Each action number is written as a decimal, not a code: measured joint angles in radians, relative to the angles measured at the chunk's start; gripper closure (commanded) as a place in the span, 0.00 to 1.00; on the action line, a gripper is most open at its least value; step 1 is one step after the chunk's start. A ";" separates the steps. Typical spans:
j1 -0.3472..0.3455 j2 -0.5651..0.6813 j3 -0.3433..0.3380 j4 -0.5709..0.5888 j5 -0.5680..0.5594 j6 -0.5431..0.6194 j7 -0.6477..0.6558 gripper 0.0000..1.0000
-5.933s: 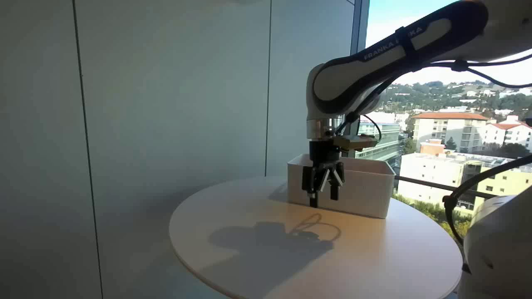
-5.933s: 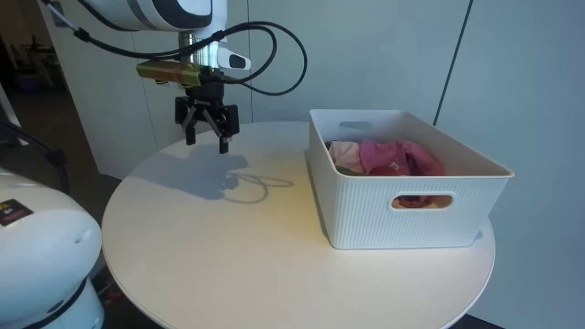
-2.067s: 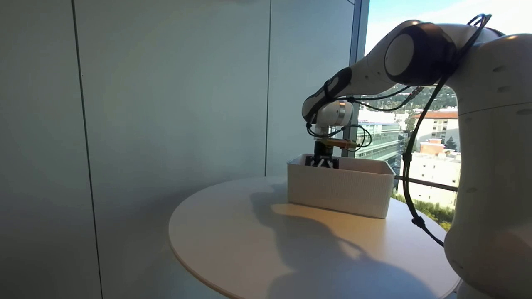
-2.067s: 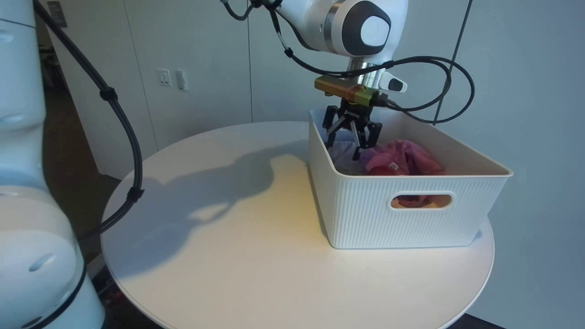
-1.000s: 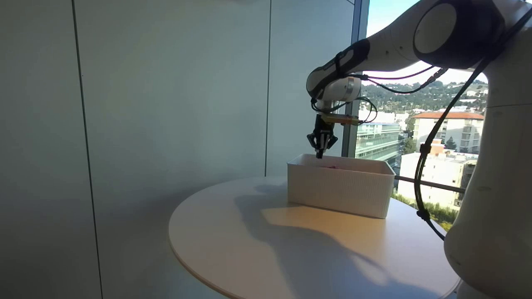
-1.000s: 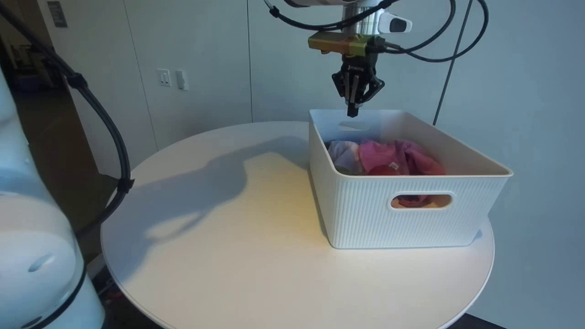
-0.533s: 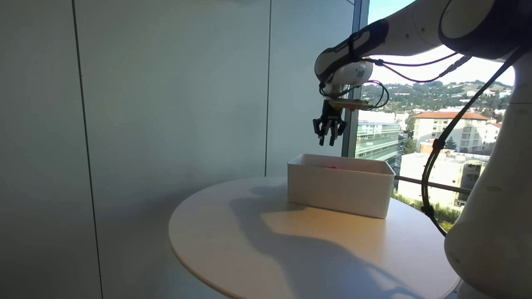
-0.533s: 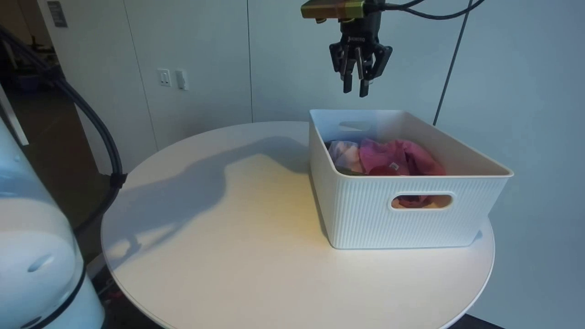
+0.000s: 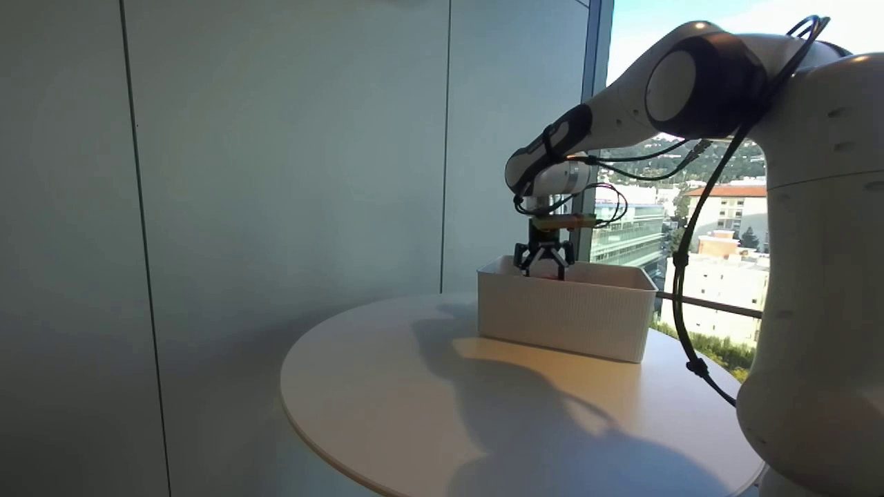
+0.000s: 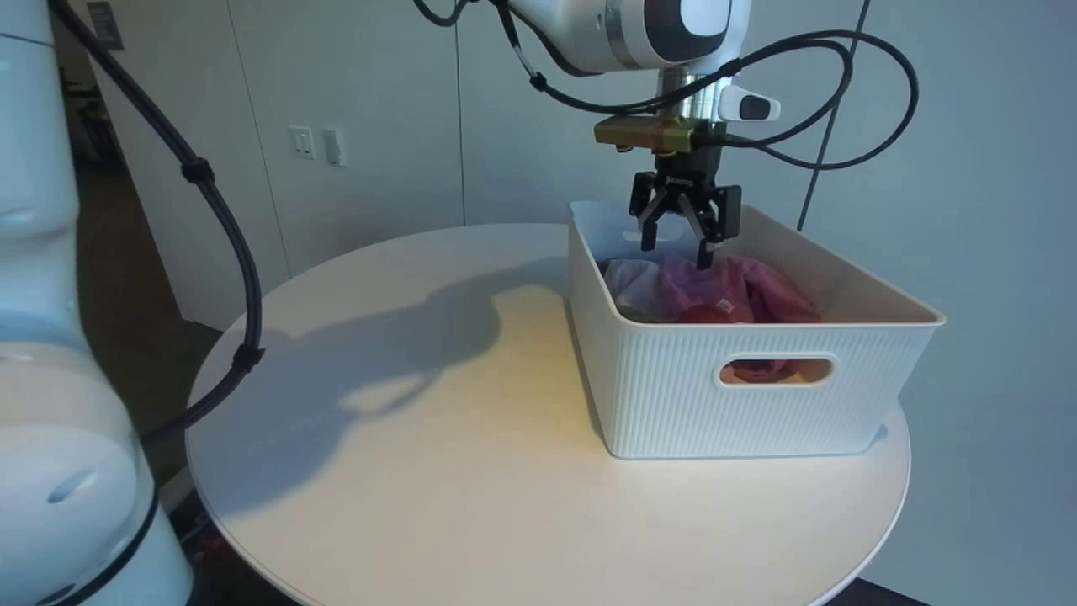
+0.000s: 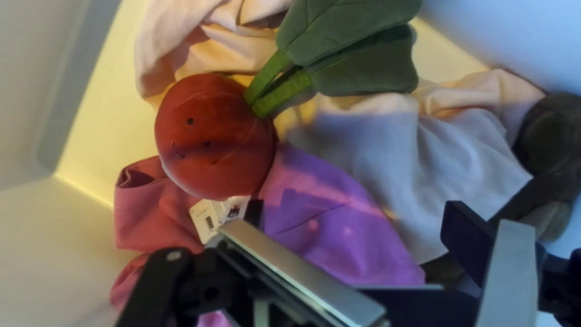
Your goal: Remove the clothes and the moose toy out of the basket
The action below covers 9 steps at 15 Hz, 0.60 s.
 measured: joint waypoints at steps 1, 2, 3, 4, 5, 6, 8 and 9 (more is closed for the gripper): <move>-0.005 0.023 -0.007 0.016 -0.001 0.000 0.007 0.00; -0.010 0.041 -0.011 0.030 -0.001 0.001 0.010 0.00; -0.012 0.055 -0.013 0.040 -0.002 0.001 0.011 0.01; -0.013 0.067 -0.013 0.048 -0.002 0.001 0.012 0.00; -0.013 0.075 -0.012 0.053 -0.002 0.001 0.012 0.00; -0.012 0.082 -0.009 0.054 -0.002 0.001 0.011 0.00; -0.012 0.096 0.000 0.055 0.014 0.000 0.007 0.00; -0.012 0.103 0.005 0.055 0.027 0.000 0.004 0.12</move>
